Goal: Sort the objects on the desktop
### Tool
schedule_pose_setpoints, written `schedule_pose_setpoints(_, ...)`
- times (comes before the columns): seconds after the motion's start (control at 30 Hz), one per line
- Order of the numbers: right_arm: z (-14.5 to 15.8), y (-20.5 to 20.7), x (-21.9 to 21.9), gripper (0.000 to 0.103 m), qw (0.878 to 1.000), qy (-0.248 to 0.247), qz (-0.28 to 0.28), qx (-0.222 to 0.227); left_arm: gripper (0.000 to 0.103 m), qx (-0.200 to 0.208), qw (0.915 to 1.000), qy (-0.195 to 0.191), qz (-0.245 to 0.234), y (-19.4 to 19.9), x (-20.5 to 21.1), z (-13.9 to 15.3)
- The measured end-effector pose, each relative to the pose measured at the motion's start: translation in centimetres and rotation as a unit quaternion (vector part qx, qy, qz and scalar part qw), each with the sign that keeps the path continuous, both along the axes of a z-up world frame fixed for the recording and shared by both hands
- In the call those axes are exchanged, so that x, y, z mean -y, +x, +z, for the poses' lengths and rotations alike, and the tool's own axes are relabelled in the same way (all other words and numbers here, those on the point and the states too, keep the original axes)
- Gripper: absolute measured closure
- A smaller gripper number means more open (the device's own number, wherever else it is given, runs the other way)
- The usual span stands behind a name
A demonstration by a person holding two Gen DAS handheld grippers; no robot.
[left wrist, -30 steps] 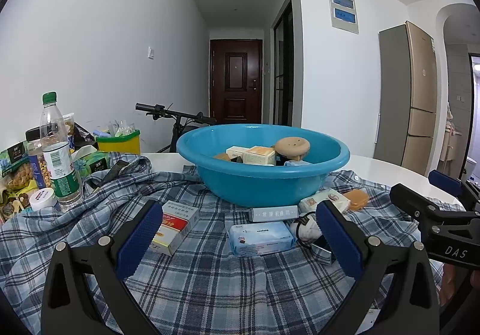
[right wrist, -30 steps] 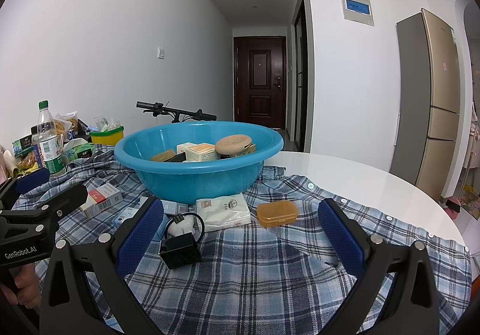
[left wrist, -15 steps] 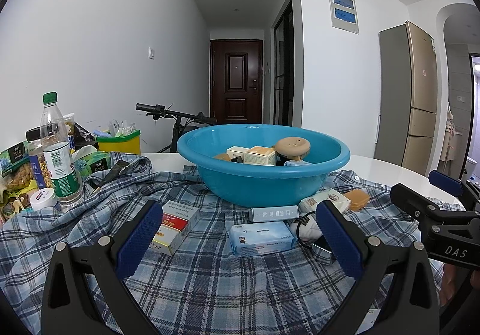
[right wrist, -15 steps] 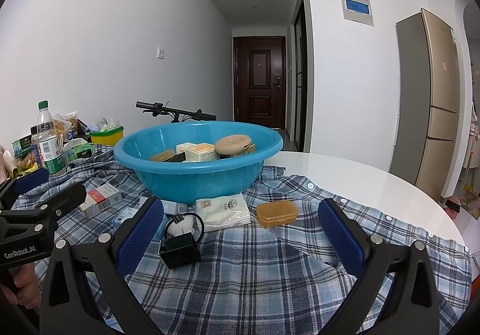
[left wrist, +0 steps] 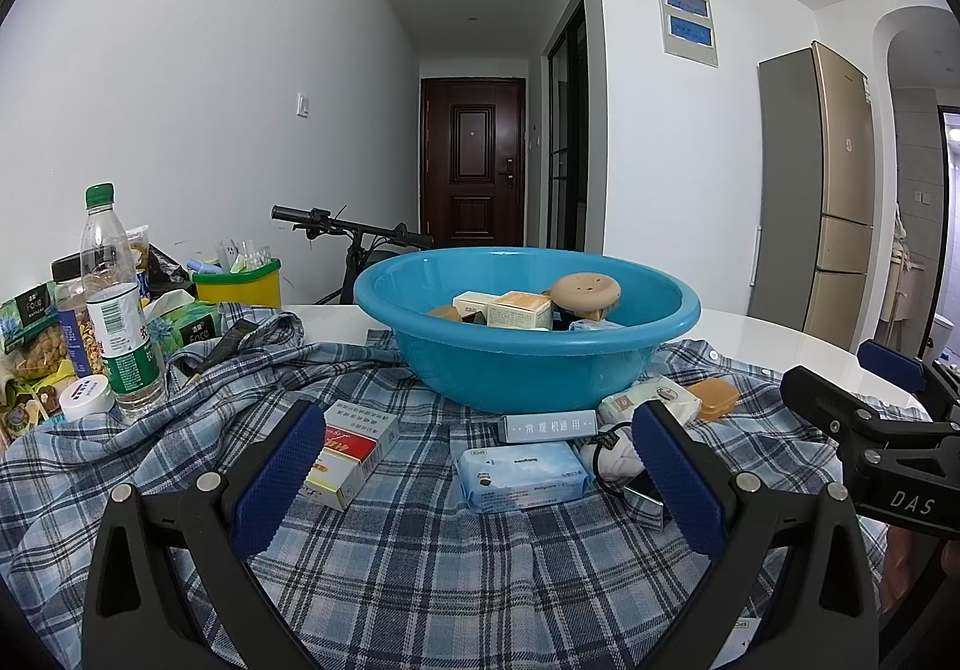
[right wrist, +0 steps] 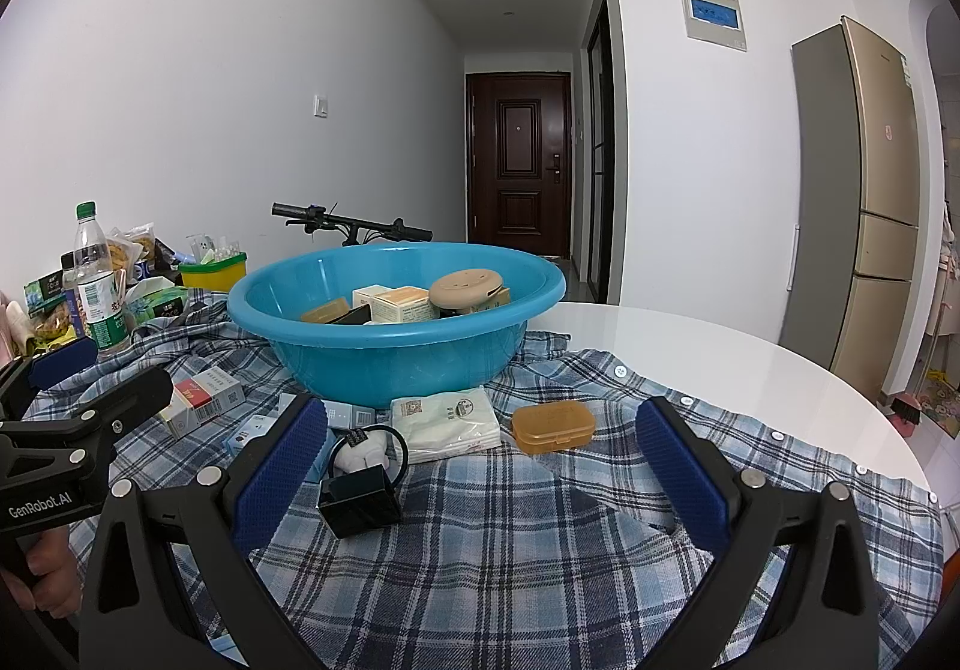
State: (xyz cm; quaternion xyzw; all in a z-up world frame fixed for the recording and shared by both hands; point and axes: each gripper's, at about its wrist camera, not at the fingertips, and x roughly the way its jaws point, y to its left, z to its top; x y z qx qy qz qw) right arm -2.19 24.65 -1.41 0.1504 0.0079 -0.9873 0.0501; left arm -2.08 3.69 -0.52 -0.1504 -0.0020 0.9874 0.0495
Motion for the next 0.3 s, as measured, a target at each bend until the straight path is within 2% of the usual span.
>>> schedule_pose_setpoints(0.3, -0.02, -0.03, -0.01, 0.000, 1.000, 0.000, 0.000, 0.000, 0.000, 0.000, 1.0000, 0.000, 0.000, -0.01, -0.01, 0.01)
